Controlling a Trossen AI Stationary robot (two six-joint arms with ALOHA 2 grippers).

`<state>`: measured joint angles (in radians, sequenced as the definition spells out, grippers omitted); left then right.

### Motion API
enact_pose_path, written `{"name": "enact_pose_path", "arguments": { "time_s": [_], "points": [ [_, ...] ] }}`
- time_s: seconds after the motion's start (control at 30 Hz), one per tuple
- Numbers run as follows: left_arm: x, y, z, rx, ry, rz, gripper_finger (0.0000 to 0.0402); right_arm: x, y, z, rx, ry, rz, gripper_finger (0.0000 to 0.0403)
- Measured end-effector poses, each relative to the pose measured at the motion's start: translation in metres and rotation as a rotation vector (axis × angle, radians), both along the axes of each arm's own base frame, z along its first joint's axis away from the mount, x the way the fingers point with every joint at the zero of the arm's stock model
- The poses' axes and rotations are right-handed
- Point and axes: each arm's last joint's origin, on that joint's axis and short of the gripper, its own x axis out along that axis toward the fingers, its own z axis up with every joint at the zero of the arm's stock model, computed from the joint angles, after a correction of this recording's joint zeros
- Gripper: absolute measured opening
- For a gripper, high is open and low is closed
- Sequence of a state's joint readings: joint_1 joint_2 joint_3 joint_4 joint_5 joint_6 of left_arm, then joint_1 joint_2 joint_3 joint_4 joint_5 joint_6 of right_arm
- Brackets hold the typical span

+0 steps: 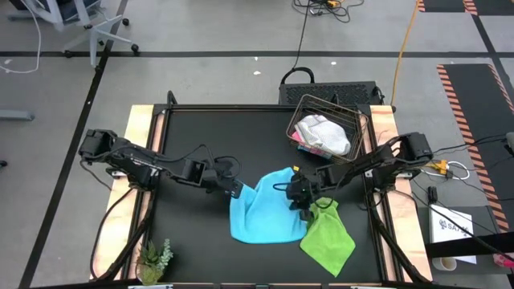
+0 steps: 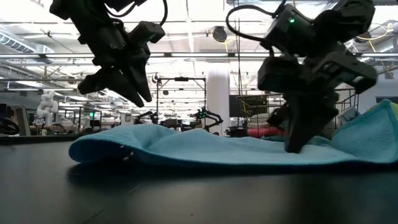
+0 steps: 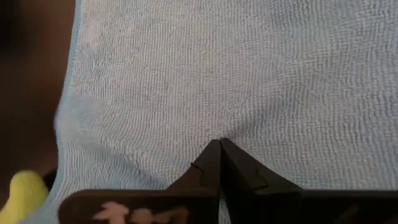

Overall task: Fold microfiber towels
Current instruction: Fold the blue towel

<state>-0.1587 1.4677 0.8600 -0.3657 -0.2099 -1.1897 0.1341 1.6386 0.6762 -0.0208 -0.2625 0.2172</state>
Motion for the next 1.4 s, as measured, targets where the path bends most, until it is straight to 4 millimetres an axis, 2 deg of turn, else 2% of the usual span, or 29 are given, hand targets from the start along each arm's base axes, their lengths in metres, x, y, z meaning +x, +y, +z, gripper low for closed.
{"name": "enact_pose_path", "arguments": {
  "time_s": [0.2, 0.3, 0.43, 0.57, 0.67, 0.77, 1.0, 1.1, 1.2, 1.3, 1.4],
  "points": [
    [0.006, -0.011, -0.010, -0.055, 0.013, -0.047, 0.0085, -0.001, -0.006, 0.009, -0.064, -0.046, -0.015, 0.0000],
    [0.021, -0.019, -0.022, -0.086, -0.046, -0.074, 0.0085, -0.001, -0.010, 0.011, -0.080, -0.055, -0.036, 0.0000],
    [0.037, -0.028, -0.053, -0.102, -0.054, -0.081, 0.0085, -0.001, -0.012, 0.012, -0.082, -0.055, -0.048, 0.0000],
    [0.040, -0.033, -0.078, -0.248, 0.052, -0.104, 0.0085, -0.001, -0.012, 0.012, -0.080, -0.051, -0.051, 0.0000],
    [0.033, -0.042, -0.083, -0.362, 0.146, -0.171, 0.0085, -0.001, -0.012, 0.012, -0.085, -0.052, -0.046, 0.0000],
    [0.024, -0.050, -0.073, -0.386, 0.175, -0.208, 0.0072, -0.002, -0.012, 0.012, -0.089, -0.053, -0.039, 0.0000],
    [-0.013, -0.060, -0.036, -0.417, 0.305, -0.185, 0.0007, -0.001, -0.012, 0.012, -0.099, -0.060, -0.020, 0.0000],
    [-0.025, -0.066, -0.025, -0.421, 0.333, -0.179, 0.0010, -0.001, -0.012, 0.012, -0.109, -0.069, -0.009, 0.0000],
    [-0.028, -0.068, -0.014, -0.380, 0.262, -0.137, 0.0021, 0.000, -0.013, 0.013, -0.138, -0.092, -0.003, 0.0000],
    [-0.026, -0.064, -0.012, -0.300, 0.201, -0.074, 0.0020, 0.003, -0.013, 0.021, -0.150, -0.127, -0.013, 0.0000],
    [-0.022, -0.060, -0.011, -0.265, 0.159, -0.047, 0.0009, 0.012, -0.012, 0.045, -0.135, -0.236, -0.008, 0.0000]
  ]
}}
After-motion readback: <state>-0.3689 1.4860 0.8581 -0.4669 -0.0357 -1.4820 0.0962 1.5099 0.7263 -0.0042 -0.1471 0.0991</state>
